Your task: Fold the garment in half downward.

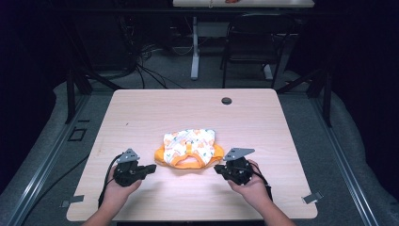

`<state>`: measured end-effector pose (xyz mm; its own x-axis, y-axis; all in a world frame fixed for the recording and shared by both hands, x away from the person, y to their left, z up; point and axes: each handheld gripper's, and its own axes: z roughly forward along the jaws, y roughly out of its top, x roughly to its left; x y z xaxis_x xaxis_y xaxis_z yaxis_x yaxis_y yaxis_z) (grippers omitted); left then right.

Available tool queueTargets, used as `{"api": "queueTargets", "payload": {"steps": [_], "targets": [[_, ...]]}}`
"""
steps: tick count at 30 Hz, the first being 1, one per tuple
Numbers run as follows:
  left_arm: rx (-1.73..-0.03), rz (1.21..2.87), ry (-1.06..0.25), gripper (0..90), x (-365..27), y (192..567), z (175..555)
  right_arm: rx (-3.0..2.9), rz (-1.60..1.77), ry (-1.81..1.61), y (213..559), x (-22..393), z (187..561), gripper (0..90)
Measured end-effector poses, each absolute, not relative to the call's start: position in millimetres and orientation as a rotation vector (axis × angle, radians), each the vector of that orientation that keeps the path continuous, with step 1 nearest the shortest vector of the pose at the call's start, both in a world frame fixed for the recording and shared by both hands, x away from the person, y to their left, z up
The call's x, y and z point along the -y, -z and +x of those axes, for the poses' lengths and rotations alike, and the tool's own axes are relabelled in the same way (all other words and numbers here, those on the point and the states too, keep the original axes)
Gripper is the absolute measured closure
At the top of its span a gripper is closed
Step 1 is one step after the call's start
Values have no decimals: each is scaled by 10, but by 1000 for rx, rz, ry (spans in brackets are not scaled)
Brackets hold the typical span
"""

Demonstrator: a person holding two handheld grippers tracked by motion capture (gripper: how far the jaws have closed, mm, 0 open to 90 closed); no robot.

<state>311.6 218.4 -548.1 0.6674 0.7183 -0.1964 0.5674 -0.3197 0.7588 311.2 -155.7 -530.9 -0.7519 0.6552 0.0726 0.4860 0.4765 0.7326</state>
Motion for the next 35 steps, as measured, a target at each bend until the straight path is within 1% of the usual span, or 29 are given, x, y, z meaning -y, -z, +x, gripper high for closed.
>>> {"api": "queueTargets", "payload": {"steps": [9, 17, 27, 30, 31, 32, 33, 34, 35], "targets": [[-985, 2048, -231, 897, -2240, 5646, 2943, -2505, 1000, -1158, 5442, 1616, 2956, 857], [-979, 2050, -250, 894, -2272, 5672, 2910, -2498, 1010, -1132, 5552, 1665, 2854, 851], [-986, 2042, -257, 887, -2260, 5714, 2909, -2483, 996, -1125, 5635, 1633, 2823, 826], [-987, 2035, -260, 853, -2252, 5724, 2906, -2485, 998, -1122, 5651, 1628, 2832, 802], [-995, 2023, -260, 815, -2247, 5731, 2901, -2482, 992, -1113, 5662, 1628, 2837, 773], [-995, 2023, -260, 781, -2247, 5731, 2901, -2482, 992, -1113, 5662, 1628, 2837, 773], [-998, 2024, -264, 781, -2246, 5733, 2900, -2476, 992, -1108, 5670, 1628, 2838, 756], [-995, 2026, -268, 758, -2246, 5739, 2902, -2470, 996, -1110, 5678, 1630, 2837, 745], [-996, 2030, -265, 754, -2244, 5745, 2904, -2469, 1001, -1118, 5684, 1633, 2839, 735]]}}
